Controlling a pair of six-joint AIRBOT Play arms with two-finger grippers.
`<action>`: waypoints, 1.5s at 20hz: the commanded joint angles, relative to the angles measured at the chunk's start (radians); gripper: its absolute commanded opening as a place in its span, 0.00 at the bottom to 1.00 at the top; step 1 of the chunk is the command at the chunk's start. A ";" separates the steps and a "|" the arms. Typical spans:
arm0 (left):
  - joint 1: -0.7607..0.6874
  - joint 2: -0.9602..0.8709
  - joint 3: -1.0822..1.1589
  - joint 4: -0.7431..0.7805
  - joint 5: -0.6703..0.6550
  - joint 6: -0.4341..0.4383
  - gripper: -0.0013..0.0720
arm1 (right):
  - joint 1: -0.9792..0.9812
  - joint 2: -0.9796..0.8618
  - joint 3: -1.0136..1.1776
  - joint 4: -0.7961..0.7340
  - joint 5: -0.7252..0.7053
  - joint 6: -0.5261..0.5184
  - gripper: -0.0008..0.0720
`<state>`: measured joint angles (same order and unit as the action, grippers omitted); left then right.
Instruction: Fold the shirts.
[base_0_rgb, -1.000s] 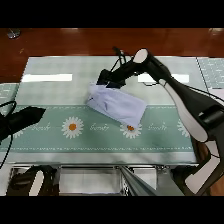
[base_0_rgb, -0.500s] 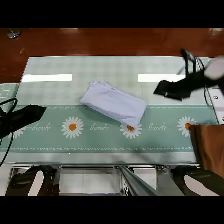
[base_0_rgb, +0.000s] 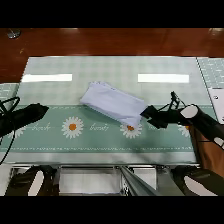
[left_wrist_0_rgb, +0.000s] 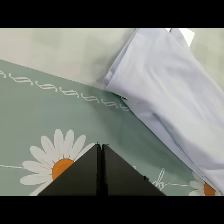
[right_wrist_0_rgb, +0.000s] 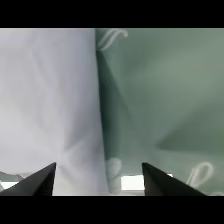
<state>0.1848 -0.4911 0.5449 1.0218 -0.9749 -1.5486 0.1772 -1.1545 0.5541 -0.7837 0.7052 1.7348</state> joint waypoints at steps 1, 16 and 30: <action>-0.001 -0.007 0.000 -0.014 -0.001 0.000 0.07 | 0.049 -0.146 0.065 0.166 -0.029 -0.116 0.87; -0.001 -0.009 0.000 -0.014 -0.002 0.000 0.07 | 0.044 -0.256 0.770 0.348 0.069 -0.404 0.04; 0.000 -0.009 0.000 -0.013 -0.003 0.001 0.07 | -0.494 -0.058 1.145 -0.293 0.648 -0.045 0.04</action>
<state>0.1848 -0.4995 0.5449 1.0080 -0.9798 -1.5482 -0.2008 -1.2842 1.6783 -0.9573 1.2209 1.6379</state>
